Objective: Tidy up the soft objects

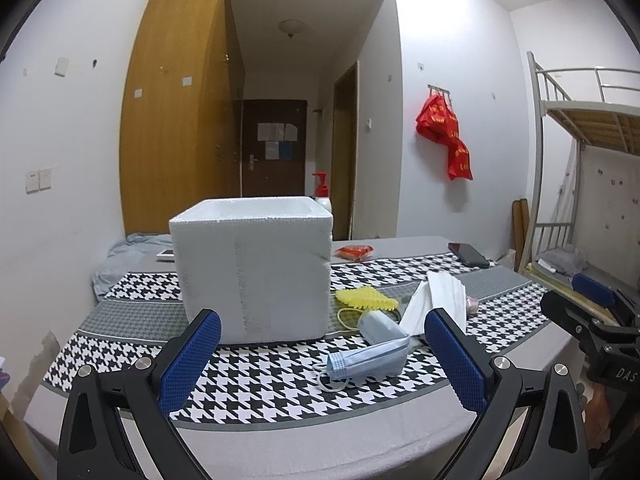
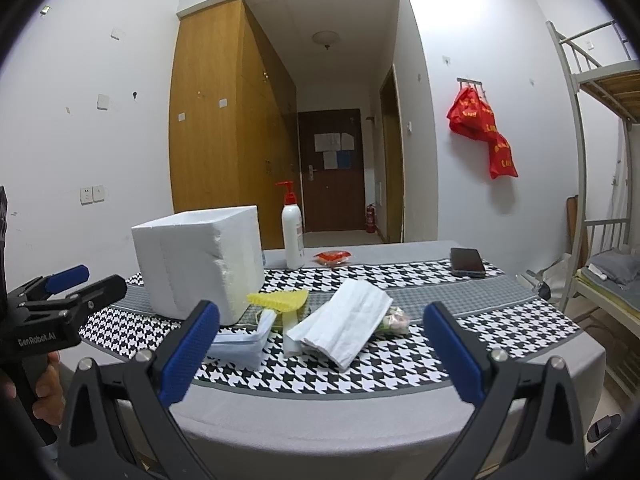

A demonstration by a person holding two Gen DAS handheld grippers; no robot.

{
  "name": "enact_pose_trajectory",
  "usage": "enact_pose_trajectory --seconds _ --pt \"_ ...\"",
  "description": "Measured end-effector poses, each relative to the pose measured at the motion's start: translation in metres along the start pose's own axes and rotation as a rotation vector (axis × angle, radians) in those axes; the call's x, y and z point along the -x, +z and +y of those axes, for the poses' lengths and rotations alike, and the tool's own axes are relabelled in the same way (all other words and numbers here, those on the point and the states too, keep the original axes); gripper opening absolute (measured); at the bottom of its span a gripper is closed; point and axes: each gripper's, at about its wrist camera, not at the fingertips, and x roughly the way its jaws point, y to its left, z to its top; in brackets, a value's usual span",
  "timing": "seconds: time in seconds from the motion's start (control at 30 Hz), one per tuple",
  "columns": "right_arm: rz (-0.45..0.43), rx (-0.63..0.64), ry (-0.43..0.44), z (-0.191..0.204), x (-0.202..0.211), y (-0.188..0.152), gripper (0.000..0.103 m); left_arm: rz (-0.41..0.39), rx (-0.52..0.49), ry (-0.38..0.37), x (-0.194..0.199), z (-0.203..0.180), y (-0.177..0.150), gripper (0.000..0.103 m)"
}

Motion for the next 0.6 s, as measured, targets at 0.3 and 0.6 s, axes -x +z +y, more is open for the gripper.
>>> enact_pose_trajectory --seconds 0.3,0.6 --pt "0.044 0.000 -0.012 -0.004 -0.021 -0.002 0.103 0.076 -0.038 -0.057 -0.023 -0.006 -0.005 0.102" --pt "0.117 -0.011 -0.025 -0.012 -0.049 -0.010 0.103 0.175 -0.078 -0.137 -0.053 -0.015 -0.012 0.102"
